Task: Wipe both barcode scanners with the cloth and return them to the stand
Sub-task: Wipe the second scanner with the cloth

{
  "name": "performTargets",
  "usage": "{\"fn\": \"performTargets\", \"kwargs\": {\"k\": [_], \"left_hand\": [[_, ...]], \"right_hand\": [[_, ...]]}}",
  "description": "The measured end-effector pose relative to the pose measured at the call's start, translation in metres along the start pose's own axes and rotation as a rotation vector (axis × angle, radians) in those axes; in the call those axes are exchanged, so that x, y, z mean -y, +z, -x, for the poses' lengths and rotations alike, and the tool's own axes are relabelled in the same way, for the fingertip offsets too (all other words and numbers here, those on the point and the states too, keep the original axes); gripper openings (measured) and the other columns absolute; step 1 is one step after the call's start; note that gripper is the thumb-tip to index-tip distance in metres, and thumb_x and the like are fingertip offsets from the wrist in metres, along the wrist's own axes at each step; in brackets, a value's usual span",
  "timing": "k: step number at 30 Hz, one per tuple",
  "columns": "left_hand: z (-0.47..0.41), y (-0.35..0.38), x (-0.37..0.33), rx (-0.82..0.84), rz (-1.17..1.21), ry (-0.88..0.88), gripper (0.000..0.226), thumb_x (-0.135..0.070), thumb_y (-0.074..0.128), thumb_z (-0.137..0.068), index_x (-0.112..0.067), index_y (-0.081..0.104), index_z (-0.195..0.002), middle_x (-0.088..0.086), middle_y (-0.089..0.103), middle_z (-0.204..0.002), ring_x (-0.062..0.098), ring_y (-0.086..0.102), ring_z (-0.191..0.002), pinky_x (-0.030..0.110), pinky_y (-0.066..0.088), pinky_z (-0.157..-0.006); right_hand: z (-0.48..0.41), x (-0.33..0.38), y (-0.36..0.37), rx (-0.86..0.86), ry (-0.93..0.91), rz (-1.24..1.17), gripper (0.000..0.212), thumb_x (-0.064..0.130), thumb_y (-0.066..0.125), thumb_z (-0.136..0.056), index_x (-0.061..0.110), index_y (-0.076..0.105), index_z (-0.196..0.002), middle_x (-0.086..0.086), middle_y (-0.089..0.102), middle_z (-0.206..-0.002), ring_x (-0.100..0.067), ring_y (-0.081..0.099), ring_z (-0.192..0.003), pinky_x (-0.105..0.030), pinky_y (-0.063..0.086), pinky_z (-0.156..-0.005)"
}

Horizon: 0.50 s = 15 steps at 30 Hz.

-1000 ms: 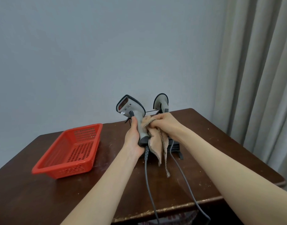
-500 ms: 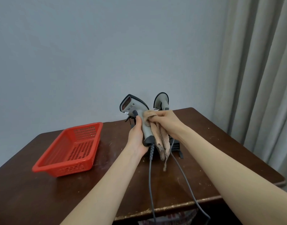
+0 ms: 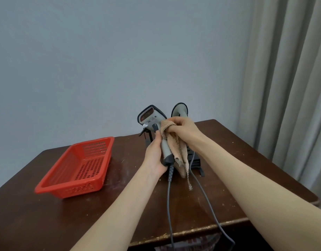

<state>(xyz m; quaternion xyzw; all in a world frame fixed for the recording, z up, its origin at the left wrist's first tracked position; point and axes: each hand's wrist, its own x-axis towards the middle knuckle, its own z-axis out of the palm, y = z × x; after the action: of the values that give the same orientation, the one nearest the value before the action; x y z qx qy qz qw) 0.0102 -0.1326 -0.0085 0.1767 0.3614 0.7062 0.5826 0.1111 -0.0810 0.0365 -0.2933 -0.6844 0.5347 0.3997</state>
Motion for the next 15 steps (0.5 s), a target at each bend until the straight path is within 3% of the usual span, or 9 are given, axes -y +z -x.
{"fn": "performTargets", "kwargs": {"k": [3,6,8,10,13,15], "left_hand": [[0.0,0.002,-0.001,0.004,-0.002,-0.013,0.049,-0.047,0.053,-0.092,-0.007,0.063,-0.117,0.02,0.069,-0.11,0.035,0.068,-0.1,0.05,0.053,-0.089],[-0.002,-0.003,-0.008,-0.036,-0.047,-0.017,0.057,-0.05,0.053,-0.09,-0.004,0.058,-0.122,0.021,0.067,-0.112,0.034,0.068,-0.097,0.049,0.056,-0.08],[-0.002,-0.006,-0.01,-0.089,-0.058,-0.004,0.057,-0.049,0.054,-0.09,-0.003,0.054,-0.124,0.019,0.067,-0.106,0.032,0.069,-0.089,0.046,0.056,-0.071],[-0.002,-0.007,-0.01,-0.095,-0.031,0.015,0.056,-0.047,0.054,-0.091,-0.003,0.053,-0.125,0.018,0.066,-0.102,0.03,0.068,-0.085,0.045,0.056,-0.069],[0.001,-0.007,-0.008,-0.075,0.005,0.011,0.053,-0.045,0.052,-0.092,-0.002,0.056,-0.123,0.021,0.068,-0.106,0.032,0.068,-0.089,0.047,0.055,-0.077],[0.003,-0.007,-0.004,-0.058,-0.014,0.003,0.051,-0.045,0.052,-0.093,-0.002,0.059,-0.12,0.021,0.07,-0.105,0.033,0.069,-0.092,0.047,0.055,-0.08]], "right_hand": [[0.004,-0.005,-0.002,0.059,0.021,0.078,0.023,-0.001,0.056,-0.084,0.013,0.072,-0.095,0.0,0.07,-0.085,-0.006,0.065,-0.079,-0.015,0.054,-0.068],[0.01,-0.013,-0.006,0.218,0.033,0.202,0.027,-0.01,0.048,-0.076,0.0,0.073,-0.076,0.003,0.071,-0.075,-0.005,0.064,-0.074,-0.016,0.051,-0.074],[0.013,-0.017,-0.009,0.278,0.089,0.266,0.035,-0.009,0.046,-0.076,0.009,0.074,-0.064,0.002,0.07,-0.073,-0.007,0.062,-0.07,-0.018,0.049,-0.071],[0.011,-0.019,-0.01,0.195,0.086,0.226,0.042,-0.007,0.045,-0.079,0.02,0.072,-0.06,0.003,0.07,-0.073,-0.008,0.062,-0.074,-0.018,0.049,-0.072],[0.005,-0.018,-0.01,-0.019,0.045,0.015,0.03,-0.004,0.051,-0.08,0.017,0.072,-0.076,-0.001,0.069,-0.083,-0.013,0.062,-0.086,-0.024,0.05,-0.081],[0.002,-0.016,-0.008,-0.043,0.044,-0.075,0.029,-0.001,0.054,-0.082,0.02,0.072,-0.086,0.002,0.071,-0.09,-0.011,0.063,-0.089,-0.023,0.052,-0.082]]}}
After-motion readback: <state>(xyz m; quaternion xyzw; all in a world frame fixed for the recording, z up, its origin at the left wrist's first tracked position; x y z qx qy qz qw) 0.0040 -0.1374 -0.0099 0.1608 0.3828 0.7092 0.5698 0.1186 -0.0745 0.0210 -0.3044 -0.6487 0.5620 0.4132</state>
